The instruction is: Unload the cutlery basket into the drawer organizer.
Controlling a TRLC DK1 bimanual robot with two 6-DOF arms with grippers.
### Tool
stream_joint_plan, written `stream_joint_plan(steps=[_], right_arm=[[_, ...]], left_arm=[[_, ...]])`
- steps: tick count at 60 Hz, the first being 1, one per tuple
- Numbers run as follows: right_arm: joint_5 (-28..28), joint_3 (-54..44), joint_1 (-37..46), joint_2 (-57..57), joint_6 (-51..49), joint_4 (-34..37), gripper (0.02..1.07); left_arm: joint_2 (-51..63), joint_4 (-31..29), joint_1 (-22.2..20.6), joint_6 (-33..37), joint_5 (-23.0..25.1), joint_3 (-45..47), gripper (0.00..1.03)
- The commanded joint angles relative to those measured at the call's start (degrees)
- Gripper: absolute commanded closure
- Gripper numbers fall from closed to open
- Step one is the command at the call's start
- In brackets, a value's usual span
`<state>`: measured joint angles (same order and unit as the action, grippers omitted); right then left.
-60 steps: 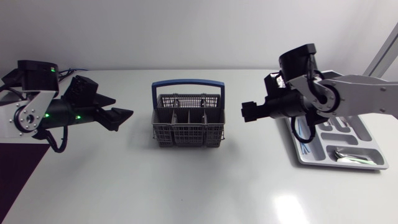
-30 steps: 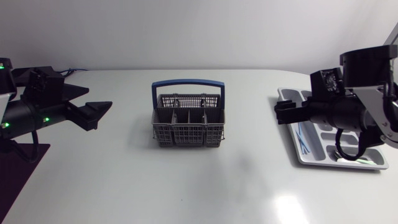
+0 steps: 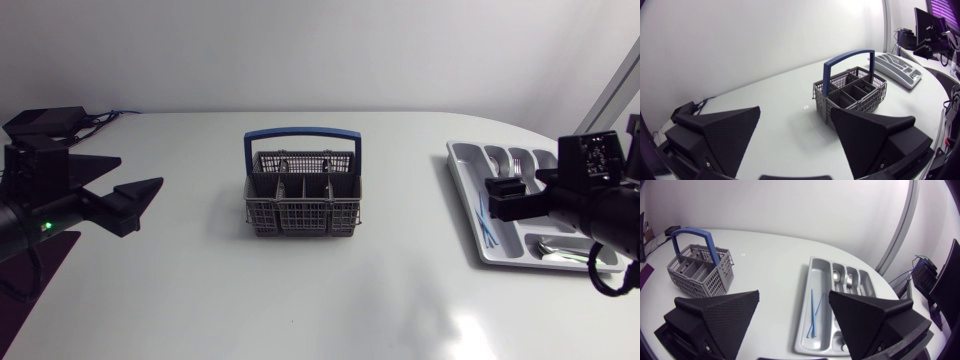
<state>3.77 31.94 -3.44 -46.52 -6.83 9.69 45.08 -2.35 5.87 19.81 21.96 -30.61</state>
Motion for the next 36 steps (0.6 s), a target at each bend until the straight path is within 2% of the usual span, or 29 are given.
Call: stream_joint_plan(steps=[1,12,17,36], right_arm=[[0.62,-3.56,1.86,3.54,-2.05,-1.87,0.07],[0.62,-8.39,3.27,11.81,-3.98,-4.16,0.07],[1.50,-10.85,3.53,14.79,-4.33,-4.86,0.07],[0.44,-17.59,3.57,25.18,-1.53,-6.40,0.07]], left_arm=[[-3.86,1.56,1.25,-3.03,-0.16,3.80,0.05],[-12.30,4.90,3.10,-5.66,-0.69,9.43,0.05],[-16.72,6.62,3.38,-8.38,-2.59,12.29,0.05],[-26.12,5.21,0.32,-12.17,-9.00,18.36,0.05]])
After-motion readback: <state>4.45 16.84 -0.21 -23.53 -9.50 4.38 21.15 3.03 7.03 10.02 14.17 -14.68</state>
